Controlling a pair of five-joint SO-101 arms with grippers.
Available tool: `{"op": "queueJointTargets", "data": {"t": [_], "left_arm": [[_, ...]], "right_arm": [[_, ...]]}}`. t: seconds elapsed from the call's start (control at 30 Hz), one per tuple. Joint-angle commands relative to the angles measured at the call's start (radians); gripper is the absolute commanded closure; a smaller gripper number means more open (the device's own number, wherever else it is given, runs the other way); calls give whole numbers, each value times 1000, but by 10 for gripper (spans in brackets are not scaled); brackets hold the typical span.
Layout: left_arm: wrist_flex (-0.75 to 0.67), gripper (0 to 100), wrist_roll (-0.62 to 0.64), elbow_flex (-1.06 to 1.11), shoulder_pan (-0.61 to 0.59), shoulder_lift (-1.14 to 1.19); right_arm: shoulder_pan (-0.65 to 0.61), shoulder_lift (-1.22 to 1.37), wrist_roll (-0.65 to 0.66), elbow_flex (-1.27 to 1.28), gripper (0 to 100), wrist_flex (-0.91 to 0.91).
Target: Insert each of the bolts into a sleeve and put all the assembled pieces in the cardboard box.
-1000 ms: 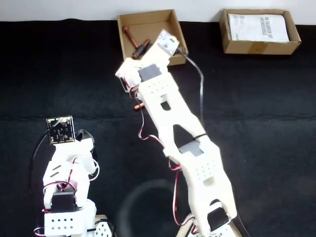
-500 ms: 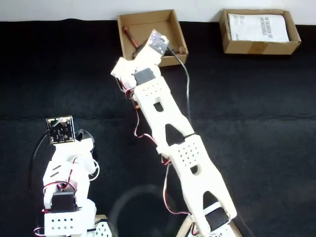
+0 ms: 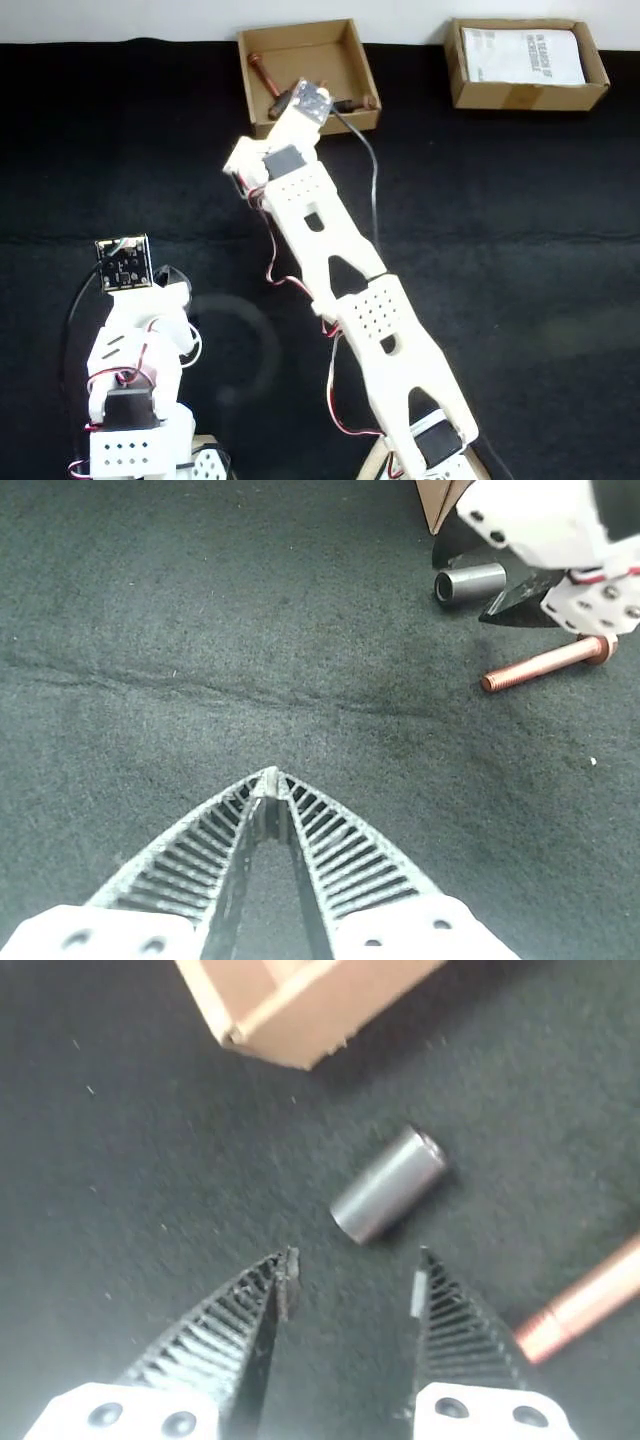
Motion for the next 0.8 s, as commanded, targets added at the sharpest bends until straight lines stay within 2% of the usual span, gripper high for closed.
{"op": "queueJointTargets", "data": {"t": [0.0, 0.07, 0.27, 0.33, 0.47, 0.53, 0.63, 0.77], "left_arm": [[2, 973, 2, 16, -2, -12], [-2, 973, 2, 16, -2, -12], [-5, 972, 5, 16, -2, -8], [-5, 973, 5, 16, -2, -8], [-5, 973, 5, 16, -18, -8], [-6, 973, 5, 16, -48, -8], [-26, 973, 0, 16, -151, -8], [-66, 973, 0, 16, -397, -8]], "right_arm": [[-10, -21, 12, -56, 853, 31], [-12, -24, 49, -59, 853, 82], [-22, -67, 287, -122, 853, 208], [-18, -102, 443, -120, 853, 214], [47, -142, 884, -122, 853, 303], [76, -143, 1010, -124, 853, 346], [113, -128, 1066, -114, 853, 275], [128, -82, 1071, -122, 853, 200]]}}
